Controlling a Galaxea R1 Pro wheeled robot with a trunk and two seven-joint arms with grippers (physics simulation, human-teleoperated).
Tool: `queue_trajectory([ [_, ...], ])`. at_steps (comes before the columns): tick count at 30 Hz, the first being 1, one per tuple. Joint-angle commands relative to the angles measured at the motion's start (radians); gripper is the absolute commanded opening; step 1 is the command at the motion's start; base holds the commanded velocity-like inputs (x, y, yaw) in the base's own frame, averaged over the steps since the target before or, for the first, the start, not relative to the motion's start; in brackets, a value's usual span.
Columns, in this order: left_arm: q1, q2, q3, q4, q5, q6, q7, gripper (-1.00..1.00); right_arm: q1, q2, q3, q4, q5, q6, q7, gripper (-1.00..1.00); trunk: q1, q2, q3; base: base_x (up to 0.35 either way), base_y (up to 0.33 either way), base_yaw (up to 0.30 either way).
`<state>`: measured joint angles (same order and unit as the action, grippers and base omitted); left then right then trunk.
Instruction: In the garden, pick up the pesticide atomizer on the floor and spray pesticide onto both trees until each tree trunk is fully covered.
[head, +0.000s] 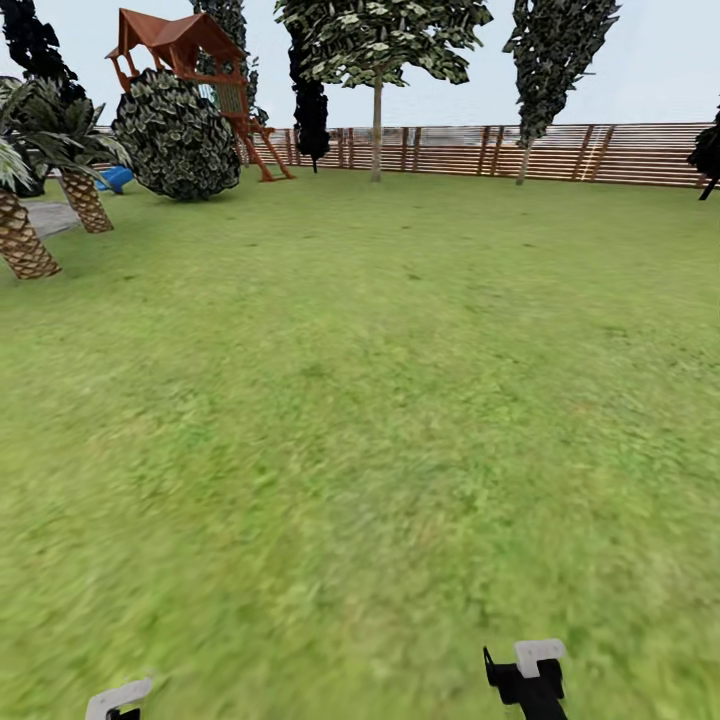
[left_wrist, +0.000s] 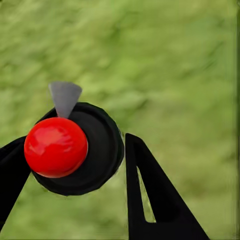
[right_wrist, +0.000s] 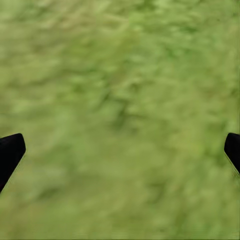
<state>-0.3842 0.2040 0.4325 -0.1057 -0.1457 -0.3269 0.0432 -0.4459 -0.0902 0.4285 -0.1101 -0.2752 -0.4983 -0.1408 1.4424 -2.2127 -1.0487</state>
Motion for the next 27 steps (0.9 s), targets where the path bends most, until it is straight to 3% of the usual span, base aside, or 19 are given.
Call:
queue_trajectory([
  [1,-0.001,0.000,0.005,0.001,-0.010,-0.004,0.004,-1.00,0.000,0.000,0.009,0.000,-0.005,-0.002,-0.005,1.00,0.000,0.000,-0.001,0.340,0.000,-0.007],
  [17,-0.001,0.000,0.005,0.001,-0.011,-0.004,0.004,-1.00,0.000,0.000,0.009,0.000,-0.004,0.000,-0.004,1.00,0.000,0.000,0.006,0.340,0.110,-0.113],
  [22,-0.001,0.000,0.006,0.001,-0.011,-0.004,0.004,-1.00,0.000,0.000,0.009,0.000,-0.004,0.000,-0.004,1.00,0.000,0.000,0.006,0.340,0.019,-0.229],
  [27,-0.001,0.003,0.007,0.000,-0.009,-0.003,0.005,-1.00,0.000,-0.001,0.009,0.001,-0.001,0.000,-0.001,1.00,0.000,0.000,0.006,0.340,0.001,-0.020],
])
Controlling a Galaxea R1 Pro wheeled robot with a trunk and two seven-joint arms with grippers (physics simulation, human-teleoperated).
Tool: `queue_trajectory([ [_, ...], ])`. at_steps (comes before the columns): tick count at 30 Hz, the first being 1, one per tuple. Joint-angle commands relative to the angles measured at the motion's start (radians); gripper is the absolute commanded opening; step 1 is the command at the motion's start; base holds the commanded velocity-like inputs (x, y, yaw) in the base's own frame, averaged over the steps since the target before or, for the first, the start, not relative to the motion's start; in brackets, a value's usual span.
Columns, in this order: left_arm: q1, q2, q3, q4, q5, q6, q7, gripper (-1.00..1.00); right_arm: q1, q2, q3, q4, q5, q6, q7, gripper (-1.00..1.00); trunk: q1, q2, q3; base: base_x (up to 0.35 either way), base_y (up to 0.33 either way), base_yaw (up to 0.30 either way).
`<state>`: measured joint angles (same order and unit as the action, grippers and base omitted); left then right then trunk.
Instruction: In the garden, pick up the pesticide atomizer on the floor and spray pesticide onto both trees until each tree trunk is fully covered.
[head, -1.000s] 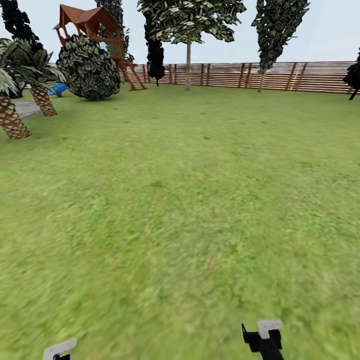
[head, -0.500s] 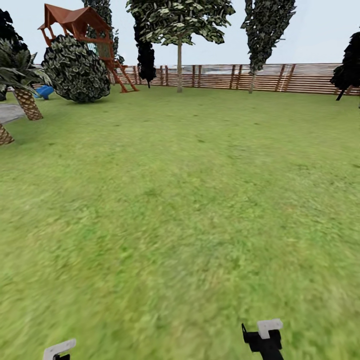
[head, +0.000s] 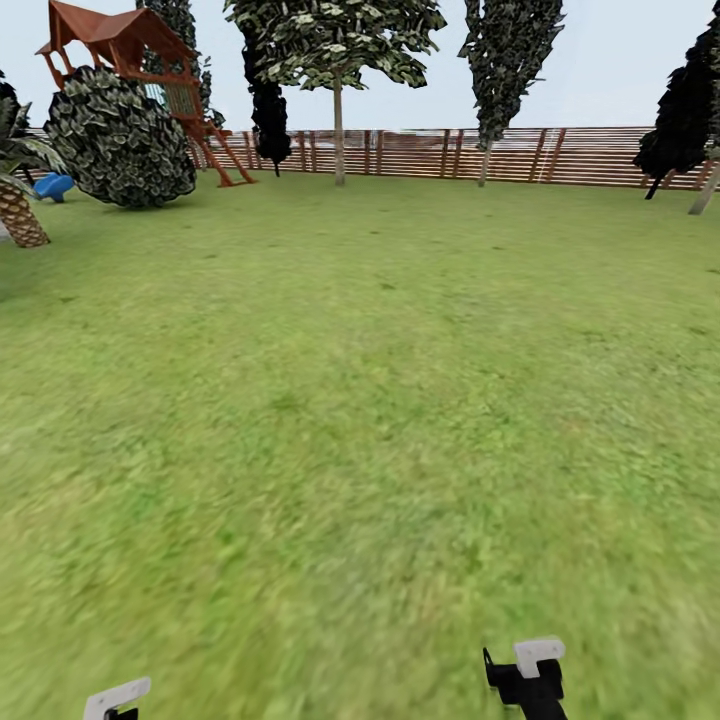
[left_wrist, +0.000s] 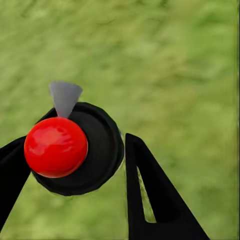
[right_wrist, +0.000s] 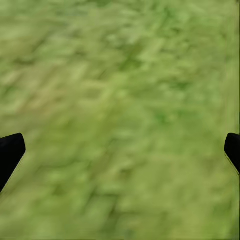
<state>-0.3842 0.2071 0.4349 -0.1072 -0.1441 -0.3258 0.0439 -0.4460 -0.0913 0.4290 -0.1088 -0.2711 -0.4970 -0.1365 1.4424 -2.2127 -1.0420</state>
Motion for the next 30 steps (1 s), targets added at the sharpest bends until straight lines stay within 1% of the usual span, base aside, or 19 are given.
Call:
queue_trajectory([
  [1,-0.001,-0.001,0.004,0.001,-0.011,-0.004,0.004,-1.00,0.000,-0.001,0.009,0.000,-0.005,-0.002,-0.005,1.00,0.000,0.000,-0.001,0.340,0.000,-0.001],
  [9,-0.001,0.000,0.004,0.002,-0.014,-0.004,-0.001,-1.00,0.000,0.001,0.011,0.000,-0.005,-0.002,-0.006,1.00,0.000,0.000,-0.001,0.340,0.000,0.000],
  [11,-0.001,0.000,0.003,0.001,-0.014,-0.005,0.001,-1.00,0.001,0.002,0.011,0.014,-0.005,0.001,-0.005,1.00,0.000,0.000,-0.001,0.340,0.000,0.000],
  [12,-0.001,0.000,0.003,0.001,-0.013,-0.005,0.002,-1.00,0.002,0.005,0.011,0.030,-0.006,0.002,-0.004,1.00,0.000,0.000,-0.001,0.340,0.000,0.000],
  [14,-0.001,0.000,0.004,0.001,-0.013,-0.005,0.002,-1.00,0.002,0.024,0.010,0.058,-0.006,0.002,-0.004,1.00,0.000,0.000,-0.001,0.340,0.000,0.000],
  [16,-0.001,0.000,0.004,0.001,-0.012,-0.005,0.002,-1.00,0.003,0.033,0.010,0.076,-0.006,0.003,-0.003,1.00,0.000,0.000,-0.001,0.340,0.000,0.000],
  [19,-0.001,0.001,0.004,0.001,-0.012,-0.005,0.002,-1.00,0.008,0.040,0.011,0.081,-0.006,0.003,-0.003,1.00,0.000,0.000,-0.001,0.340,0.000,0.000],
  [22,-0.001,0.001,0.004,0.001,-0.012,-0.005,0.002,-1.00,0.020,0.062,0.010,0.082,-0.006,0.003,-0.004,1.00,0.000,0.000,-0.001,0.340,0.000,0.000],
  [26,-0.001,0.000,0.003,0.001,-0.012,-0.005,0.002,-1.00,0.045,0.068,0.010,0.083,-0.006,0.003,-0.005,1.00,0.000,0.000,-0.001,0.340,0.000,0.000],
  [30,-0.001,0.000,0.002,0.001,-0.012,-0.005,0.002,-1.00,0.050,0.068,0.010,0.083,-0.005,0.003,-0.005,1.00,0.000,0.000,-0.001,0.340,0.000,0.000],
])
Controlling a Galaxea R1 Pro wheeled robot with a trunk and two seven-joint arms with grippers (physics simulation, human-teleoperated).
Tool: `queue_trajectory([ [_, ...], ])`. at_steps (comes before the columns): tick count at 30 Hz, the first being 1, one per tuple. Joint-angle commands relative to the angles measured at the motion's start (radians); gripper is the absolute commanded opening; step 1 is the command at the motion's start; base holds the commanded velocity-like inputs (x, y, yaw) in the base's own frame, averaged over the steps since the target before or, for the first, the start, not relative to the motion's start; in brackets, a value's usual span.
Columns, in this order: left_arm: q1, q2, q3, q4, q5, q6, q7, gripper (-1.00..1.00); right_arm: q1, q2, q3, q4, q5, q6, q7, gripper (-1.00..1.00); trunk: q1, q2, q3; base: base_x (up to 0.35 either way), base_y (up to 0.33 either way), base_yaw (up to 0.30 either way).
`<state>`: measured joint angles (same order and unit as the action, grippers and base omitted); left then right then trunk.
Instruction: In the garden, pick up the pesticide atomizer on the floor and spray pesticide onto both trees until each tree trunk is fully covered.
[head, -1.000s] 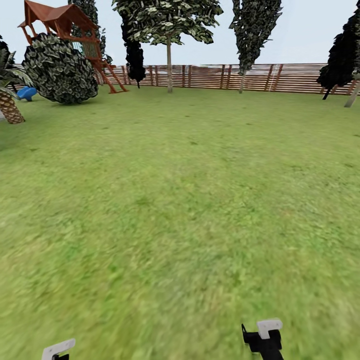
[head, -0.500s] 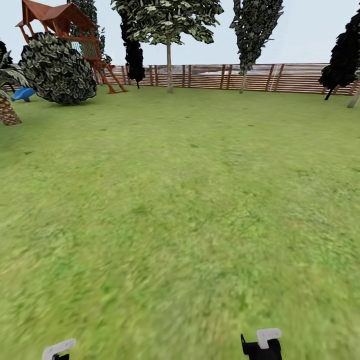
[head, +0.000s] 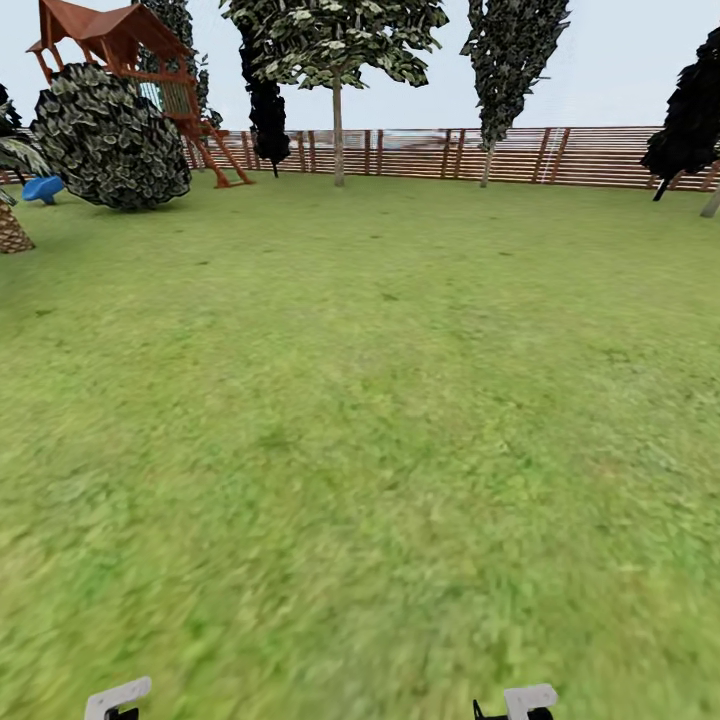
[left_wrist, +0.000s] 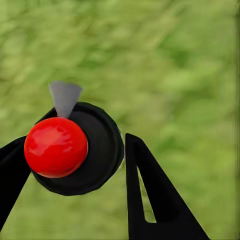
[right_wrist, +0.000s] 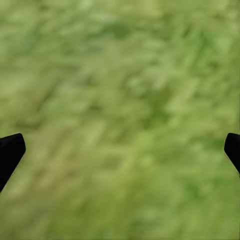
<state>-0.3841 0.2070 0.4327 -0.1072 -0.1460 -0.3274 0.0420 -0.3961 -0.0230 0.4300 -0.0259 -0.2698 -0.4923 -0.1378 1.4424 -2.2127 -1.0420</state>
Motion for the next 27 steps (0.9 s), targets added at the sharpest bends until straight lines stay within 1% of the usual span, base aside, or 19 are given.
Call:
queue_trajectory([
  [1,0.000,0.000,0.004,0.001,-0.010,-0.004,0.004,-1.00,0.000,0.000,0.009,0.000,-0.007,-0.002,-0.003,1.00,0.000,0.000,-0.001,0.340,0.000,0.000],
  [27,0.000,-0.002,0.003,0.002,-0.010,-0.004,0.001,-1.00,0.000,0.000,0.009,0.000,-0.007,-0.002,-0.003,1.00,0.000,0.000,-0.001,0.340,0.000,0.000],
])
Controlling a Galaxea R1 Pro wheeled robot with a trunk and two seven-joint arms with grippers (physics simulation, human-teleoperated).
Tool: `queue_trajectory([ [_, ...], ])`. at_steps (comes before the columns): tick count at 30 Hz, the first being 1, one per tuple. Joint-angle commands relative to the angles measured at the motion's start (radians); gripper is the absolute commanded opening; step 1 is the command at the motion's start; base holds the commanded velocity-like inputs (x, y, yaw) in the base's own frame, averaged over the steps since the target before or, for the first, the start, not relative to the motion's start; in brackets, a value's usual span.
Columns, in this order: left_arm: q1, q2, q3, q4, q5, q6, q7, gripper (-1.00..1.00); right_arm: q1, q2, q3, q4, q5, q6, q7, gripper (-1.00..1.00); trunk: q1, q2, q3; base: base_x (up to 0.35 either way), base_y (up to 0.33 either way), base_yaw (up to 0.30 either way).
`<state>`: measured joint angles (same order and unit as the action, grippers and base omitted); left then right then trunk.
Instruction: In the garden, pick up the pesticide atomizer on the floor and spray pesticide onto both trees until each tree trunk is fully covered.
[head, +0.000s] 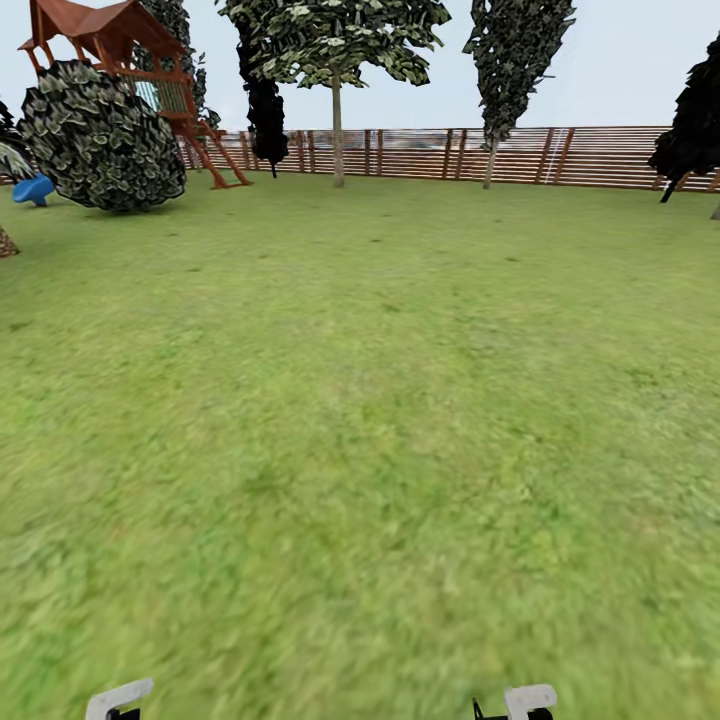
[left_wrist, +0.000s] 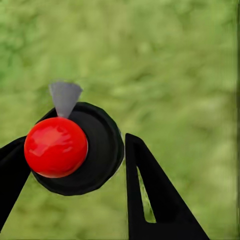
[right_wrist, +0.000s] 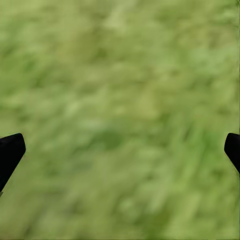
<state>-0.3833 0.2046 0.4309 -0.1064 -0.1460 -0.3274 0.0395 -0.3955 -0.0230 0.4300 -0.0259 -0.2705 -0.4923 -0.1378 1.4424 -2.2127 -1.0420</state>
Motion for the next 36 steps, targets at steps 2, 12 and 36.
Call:
queue_trajectory([
  [2,-0.001,0.000,0.005,0.001,-0.010,-0.004,0.004,-1.00,0.000,0.000,0.009,0.000,-0.007,-0.002,-0.003,1.00,0.000,0.000,-0.001,0.340,0.000,0.000],
  [12,-0.001,0.001,0.006,0.001,-0.009,-0.004,0.004,-1.00,0.000,0.000,0.009,0.000,-0.007,-0.002,-0.003,1.00,0.000,0.000,-0.001,0.340,0.000,0.000],
  [36,-0.001,-0.001,0.004,0.001,-0.009,-0.005,0.000,-1.00,0.000,0.000,0.009,0.000,-0.007,-0.002,-0.003,1.00,0.000,0.000,-0.001,0.340,0.000,0.000],
])
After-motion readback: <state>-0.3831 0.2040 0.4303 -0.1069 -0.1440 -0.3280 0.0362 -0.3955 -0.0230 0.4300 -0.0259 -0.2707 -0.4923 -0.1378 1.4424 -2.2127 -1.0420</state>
